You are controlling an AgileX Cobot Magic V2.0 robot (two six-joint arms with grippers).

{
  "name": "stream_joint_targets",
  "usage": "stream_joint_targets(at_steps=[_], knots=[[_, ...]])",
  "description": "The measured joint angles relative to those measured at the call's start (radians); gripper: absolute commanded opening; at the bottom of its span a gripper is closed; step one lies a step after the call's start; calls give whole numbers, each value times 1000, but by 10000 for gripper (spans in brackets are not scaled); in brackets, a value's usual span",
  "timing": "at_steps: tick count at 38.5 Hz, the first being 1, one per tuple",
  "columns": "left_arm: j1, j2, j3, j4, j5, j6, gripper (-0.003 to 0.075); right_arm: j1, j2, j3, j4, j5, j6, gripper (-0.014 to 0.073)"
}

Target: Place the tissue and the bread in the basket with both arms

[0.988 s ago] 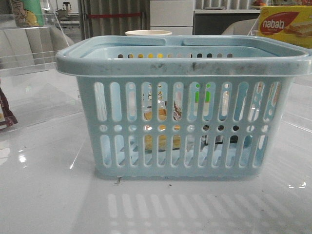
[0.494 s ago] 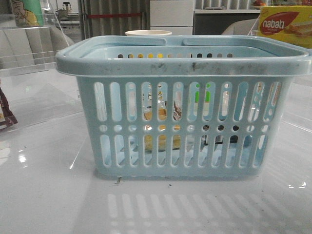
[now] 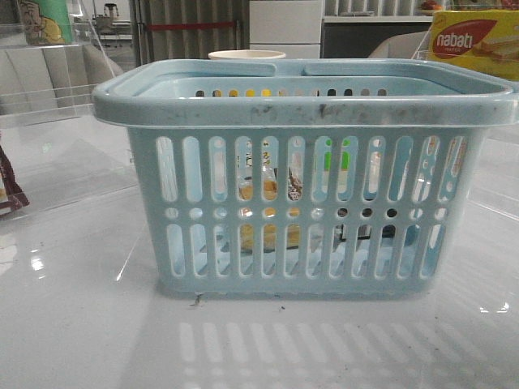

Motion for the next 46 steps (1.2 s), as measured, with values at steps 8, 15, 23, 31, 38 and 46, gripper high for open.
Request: stream_joint_targets(at_steps=[8, 15, 23, 31, 38, 46], knots=[[-10, 0, 0, 0, -2, 0, 91, 0, 0, 0, 0, 0, 0, 54], [-15, 0, 0, 0, -4, 0, 91, 0, 0, 0, 0, 0, 0, 54], [-15, 0, 0, 0, -4, 0, 91, 0, -2, 0, 0, 0, 0, 54], [-15, 0, 0, 0, -4, 0, 91, 0, -2, 0, 0, 0, 0, 54], [-15, 0, 0, 0, -4, 0, 91, 0, -2, 0, 0, 0, 0, 54], [-15, 0, 0, 0, -4, 0, 91, -36, -47, 38, 0, -54, 0, 54]])
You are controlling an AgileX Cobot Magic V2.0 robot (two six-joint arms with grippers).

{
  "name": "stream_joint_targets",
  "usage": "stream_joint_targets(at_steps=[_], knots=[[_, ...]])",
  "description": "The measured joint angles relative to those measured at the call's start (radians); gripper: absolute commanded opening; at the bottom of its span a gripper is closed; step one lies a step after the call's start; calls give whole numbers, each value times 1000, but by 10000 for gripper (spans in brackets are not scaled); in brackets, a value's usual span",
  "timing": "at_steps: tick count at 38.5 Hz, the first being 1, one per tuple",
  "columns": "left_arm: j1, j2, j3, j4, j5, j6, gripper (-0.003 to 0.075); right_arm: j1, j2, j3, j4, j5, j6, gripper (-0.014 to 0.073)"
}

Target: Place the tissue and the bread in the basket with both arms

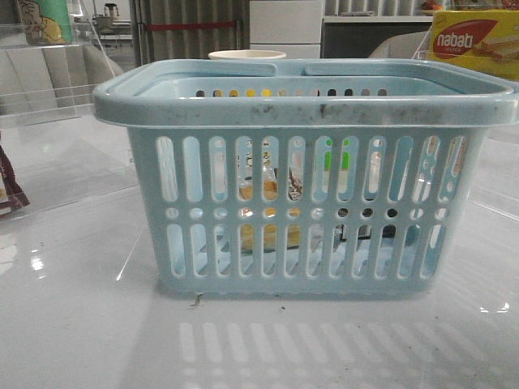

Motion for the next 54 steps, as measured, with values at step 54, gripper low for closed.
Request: stream_joint_targets(at_steps=[54], knots=[[0, 0, 0, 0, -2, 0, 91, -498, -575, 740, 44, -799, 0, 54]])
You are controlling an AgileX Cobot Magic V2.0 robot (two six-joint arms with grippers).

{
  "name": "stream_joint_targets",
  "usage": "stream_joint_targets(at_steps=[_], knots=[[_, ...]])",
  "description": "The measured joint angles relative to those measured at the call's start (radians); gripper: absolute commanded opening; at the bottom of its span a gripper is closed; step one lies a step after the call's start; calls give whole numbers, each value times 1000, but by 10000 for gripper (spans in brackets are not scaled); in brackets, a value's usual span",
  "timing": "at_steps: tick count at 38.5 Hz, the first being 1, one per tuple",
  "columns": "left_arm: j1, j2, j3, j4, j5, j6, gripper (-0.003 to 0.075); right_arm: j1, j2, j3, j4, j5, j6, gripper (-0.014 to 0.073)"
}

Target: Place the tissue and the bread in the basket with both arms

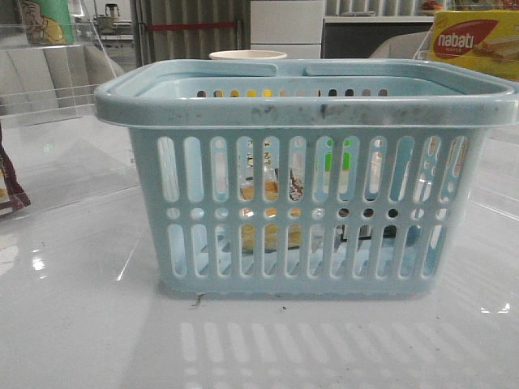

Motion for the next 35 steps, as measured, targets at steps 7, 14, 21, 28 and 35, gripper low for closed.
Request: stream_joint_targets(at_steps=[7, 14, 21, 28, 35], knots=[[0, 0, 0, 0, 0, 0, 91, 0, 0, 0, 22, 0, -19, 54], [0, 0, 0, 0, 0, 0, 91, 0, 0, 0, 124, 0, -123, 54], [0, 0, 0, 0, 0, 0, 91, 0, 0, 0, 158, -4, -143, 54], [0, 0, 0, 0, 0, 0, 91, 0, 0, 0, 166, -7, -127, 54], [0, 0, 0, 0, 0, 0, 91, 0, 0, 0, 166, -7, -99, 54]])
